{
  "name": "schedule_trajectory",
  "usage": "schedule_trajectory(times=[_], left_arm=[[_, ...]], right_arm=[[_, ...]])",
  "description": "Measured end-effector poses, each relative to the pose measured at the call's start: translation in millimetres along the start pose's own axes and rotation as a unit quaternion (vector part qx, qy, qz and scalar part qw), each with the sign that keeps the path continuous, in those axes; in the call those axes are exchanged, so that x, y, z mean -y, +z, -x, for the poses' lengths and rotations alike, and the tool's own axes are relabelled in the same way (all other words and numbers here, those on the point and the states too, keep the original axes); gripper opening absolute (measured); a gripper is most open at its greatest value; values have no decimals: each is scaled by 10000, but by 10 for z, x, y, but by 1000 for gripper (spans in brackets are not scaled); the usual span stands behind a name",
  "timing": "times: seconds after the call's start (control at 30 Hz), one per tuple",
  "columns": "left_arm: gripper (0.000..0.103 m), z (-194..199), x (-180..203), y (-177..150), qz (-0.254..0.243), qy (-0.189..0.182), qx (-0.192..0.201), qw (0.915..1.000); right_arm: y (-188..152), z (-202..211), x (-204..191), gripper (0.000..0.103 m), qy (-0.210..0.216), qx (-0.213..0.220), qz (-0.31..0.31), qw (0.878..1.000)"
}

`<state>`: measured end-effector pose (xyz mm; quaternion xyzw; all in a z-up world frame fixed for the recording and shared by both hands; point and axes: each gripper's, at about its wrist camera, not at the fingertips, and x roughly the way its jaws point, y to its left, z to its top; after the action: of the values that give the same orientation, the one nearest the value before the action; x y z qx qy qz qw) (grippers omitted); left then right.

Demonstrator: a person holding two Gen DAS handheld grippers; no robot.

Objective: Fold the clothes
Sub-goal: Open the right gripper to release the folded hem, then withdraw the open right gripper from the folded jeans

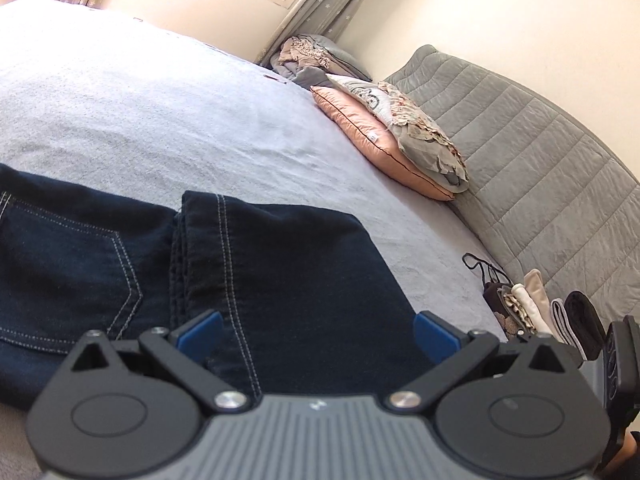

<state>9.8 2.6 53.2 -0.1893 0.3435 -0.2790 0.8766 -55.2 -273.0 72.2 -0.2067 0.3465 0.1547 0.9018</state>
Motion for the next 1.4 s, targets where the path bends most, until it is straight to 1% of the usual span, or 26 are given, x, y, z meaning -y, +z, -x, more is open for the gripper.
schedule_trajectory(times=[0.07, 0.1, 0.17, 0.23, 0.33, 0.37, 0.43, 0.47, 0.5, 0.57, 0.63, 0.83, 0.93, 1.03, 1.07, 1.13, 1.2, 1.23, 1.3, 1.33, 1.4], left_arm=[[103, -117, 105, -88, -121, -37, -154, 9998], [103, -177, 150, -129, -214, -44, -221, 9995], [103, -282, 194, -197, -339, -34, -319, 9989], [103, -377, 157, -252, -336, 30, -440, 9985], [103, -397, 87, -269, -324, -37, -444, 9985], [103, -395, 79, -264, -313, -54, -450, 9985], [103, -403, 72, -266, -305, -64, -474, 9984], [102, -413, 77, -270, -354, -48, -500, 9981], [102, -422, 85, -277, -421, -26, -523, 9977], [102, -441, 102, -295, -547, 8, -559, 9969], [102, -452, 99, -296, -571, 8, -593, 9966], [102, -448, -5, -253, -217, -191, -630, 9976], [101, -444, -16, -250, -177, -209, -644, 9975], [101, -438, -4, -257, -222, -180, -644, 9975], [102, -438, -3, -255, -213, -178, -641, 9976], [102, -438, -11, -247, -159, -190, -631, 9977], [102, -436, -21, -241, -101, -208, -623, 9978], [102, -436, -25, -238, -73, -220, -617, 9978], [102, -432, -28, -237, -59, -230, -610, 9979], [102, -432, -26, -238, -61, -229, -605, 9979], [102, -436, -21, -242, -73, -226, -593, 9980]], right_arm=[[-25, -173, -31, 76, -216, -83, 105, 9997], [-22, -219, -78, 76, -353, -53, 86, 9993], [26, -264, -148, 76, -469, 90, 90, 9988], [49, -331, -225, 77, -710, 193, 179, 9971], [71, -445, -342, 78, -1142, 322, 344, 9923], [78, -483, -382, 78, -1285, 364, 399, 9902], [41, -526, -425, 78, -1860, 422, 776, 9786], [18, -506, -408, 81, -2057, 425, 890, 9736], [0, -462, -376, 81, -2162, 395, 899, 9714], [-37, -345, -308, 81, -2103, 286, 805, 9739], [-61, -285, -266, 81, -1989, 164, 812, 9765], [-63, -248, -81, 85, -1689, 5, 699, 9831], [-87, -250, -57, 85, -1596, -128, 867, 9833], [-157, -222, -60, 86, -1592, -337, 1254, 9787], [-161, -187, 5, 86, -1543, -318, 1140, 9809], [-134, -92, 179, 85, -1344, -217, 664, 9885], [-89, 33, 294, 85, -1024, 12, 256, 9944], [-71, 75, 292, 85, -867, 94, 210, 9960], [-52, 48, 170, 85, -695, 102, 451, 9965], [-43, 2, 89, 85, -753, 111, 576, 9954], [-20, -138, -82, 85, -1111, 160, 792, 9905]])
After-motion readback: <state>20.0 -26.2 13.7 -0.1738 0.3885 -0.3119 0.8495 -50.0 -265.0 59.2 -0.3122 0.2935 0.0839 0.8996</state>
